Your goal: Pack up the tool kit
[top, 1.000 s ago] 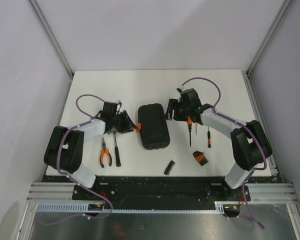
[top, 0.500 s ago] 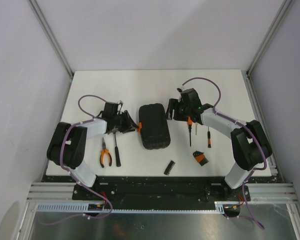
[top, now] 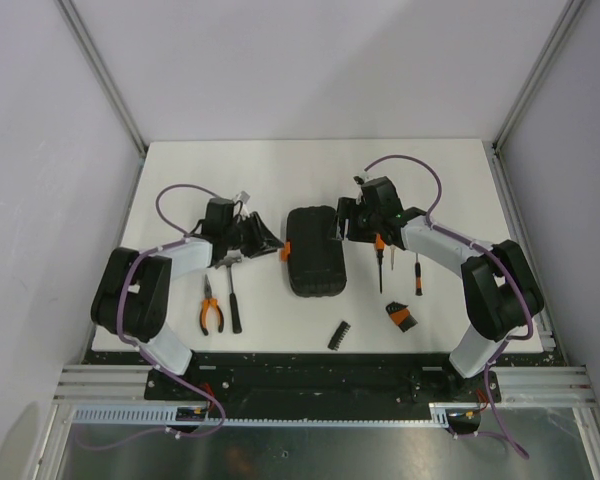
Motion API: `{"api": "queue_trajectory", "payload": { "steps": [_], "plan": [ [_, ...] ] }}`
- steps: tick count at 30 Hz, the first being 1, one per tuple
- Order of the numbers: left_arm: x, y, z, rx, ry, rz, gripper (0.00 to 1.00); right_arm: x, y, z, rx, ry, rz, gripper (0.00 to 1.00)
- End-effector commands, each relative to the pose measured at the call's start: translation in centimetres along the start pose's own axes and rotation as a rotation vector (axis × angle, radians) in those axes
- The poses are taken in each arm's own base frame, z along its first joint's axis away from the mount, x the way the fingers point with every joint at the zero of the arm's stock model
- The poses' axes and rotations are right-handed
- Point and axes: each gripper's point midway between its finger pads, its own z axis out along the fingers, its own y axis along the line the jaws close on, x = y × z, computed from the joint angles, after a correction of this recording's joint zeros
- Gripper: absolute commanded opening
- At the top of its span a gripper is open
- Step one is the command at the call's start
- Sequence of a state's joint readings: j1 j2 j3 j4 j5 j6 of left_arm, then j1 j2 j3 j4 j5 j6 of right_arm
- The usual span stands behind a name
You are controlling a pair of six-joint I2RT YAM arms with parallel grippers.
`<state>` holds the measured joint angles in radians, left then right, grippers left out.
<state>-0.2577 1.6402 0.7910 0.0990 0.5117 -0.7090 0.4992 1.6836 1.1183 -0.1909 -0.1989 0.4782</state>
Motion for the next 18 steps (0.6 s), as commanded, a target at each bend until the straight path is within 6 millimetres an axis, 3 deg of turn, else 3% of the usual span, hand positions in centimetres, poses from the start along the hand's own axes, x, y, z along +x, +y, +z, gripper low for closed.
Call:
{"api": "queue_trajectory", "payload": {
  "steps": [1, 6, 9, 11, 15, 18],
  "plan": [
    [-1.3, -2.2, -1.2, 0.072, -0.061, 0.035, 0.36, -0.4, 0.0, 0.2, 0.000, -0.014, 0.006, 0.67],
    [-1.0, -1.0, -1.4, 0.038, -0.073, 0.027, 0.37, -0.5, 1.6, -0.2, -0.033, -0.034, -0.089, 0.68],
    [-1.0, -1.2, -1.2, 0.044, -0.068, 0.057, 0.53, -0.2, 1.2, -0.2, 0.002, -0.035, -0.111, 0.71],
    [-0.8, -1.3, -1.0, 0.045, -0.061, 0.067, 0.59, 0.1, 0.9, -0.1, 0.017, -0.027, -0.111, 0.72],
    [-0.2, -1.4, -0.1, 0.054, -0.026, 0.035, 0.57, 0.5, 0.6, 0.1, 0.025, -0.011, -0.098, 0.71],
    [-0.4, -2.0, 0.1, 0.082, -0.041, 0.017, 0.62, 0.7, 0.6, 0.2, 0.026, -0.004, -0.093, 0.70]
  ]
}}
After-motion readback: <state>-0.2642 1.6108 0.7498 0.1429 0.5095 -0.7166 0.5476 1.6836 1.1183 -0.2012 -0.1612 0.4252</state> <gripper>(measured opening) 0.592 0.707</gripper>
